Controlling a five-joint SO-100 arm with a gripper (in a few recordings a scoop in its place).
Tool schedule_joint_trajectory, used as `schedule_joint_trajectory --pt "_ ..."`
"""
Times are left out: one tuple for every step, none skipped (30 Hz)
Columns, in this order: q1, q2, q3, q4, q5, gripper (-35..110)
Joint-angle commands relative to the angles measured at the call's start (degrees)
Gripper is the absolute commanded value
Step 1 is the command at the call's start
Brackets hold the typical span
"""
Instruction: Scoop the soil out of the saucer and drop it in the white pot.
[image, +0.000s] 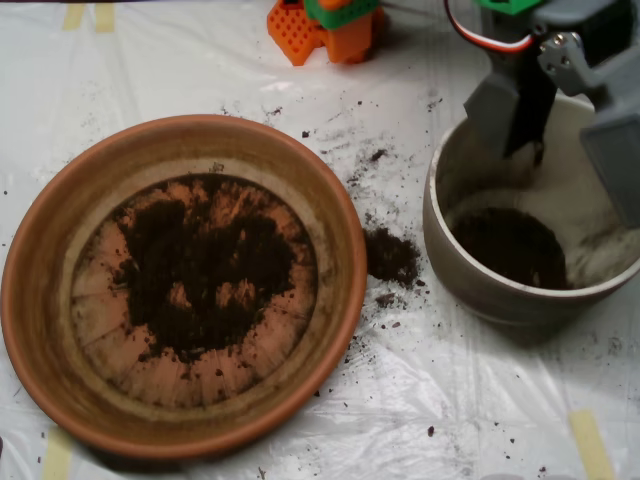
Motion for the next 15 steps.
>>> schedule_joint_trajectory --pt "-1.1 4.3 -3.5 1.1 -1.5 40" --pt "-1.1 4.7 -2.7 1.0 -1.7 40" --pt "-1.0 5.3 -1.7 0.6 -1.8 40" --pt "-1.0 6.1 -0.3 0.1 -1.9 40" --pt "-1.1 7.2 1.4 -0.8 -2.1 41" --pt "-1.1 8.4 3.2 -1.8 -2.1 41" --pt "-1.1 9.5 4.5 -2.5 -2.1 41" --pt "-1.1 9.8 4.7 -2.6 -2.1 41" --pt "-0.6 10.2 4.7 -2.7 -1.6 41" --pt "-0.1 10.5 4.7 -2.9 -1.0 41" --pt "0.5 11.2 4.8 -3.2 -0.5 41" --pt "1.3 12.0 5.1 -3.6 0.2 42" --pt "1.9 12.8 5.5 -4.0 0.8 42" --pt "2.5 13.6 5.8 -4.6 1.2 42" --pt "3.3 14.1 5.8 -4.7 1.9 42"
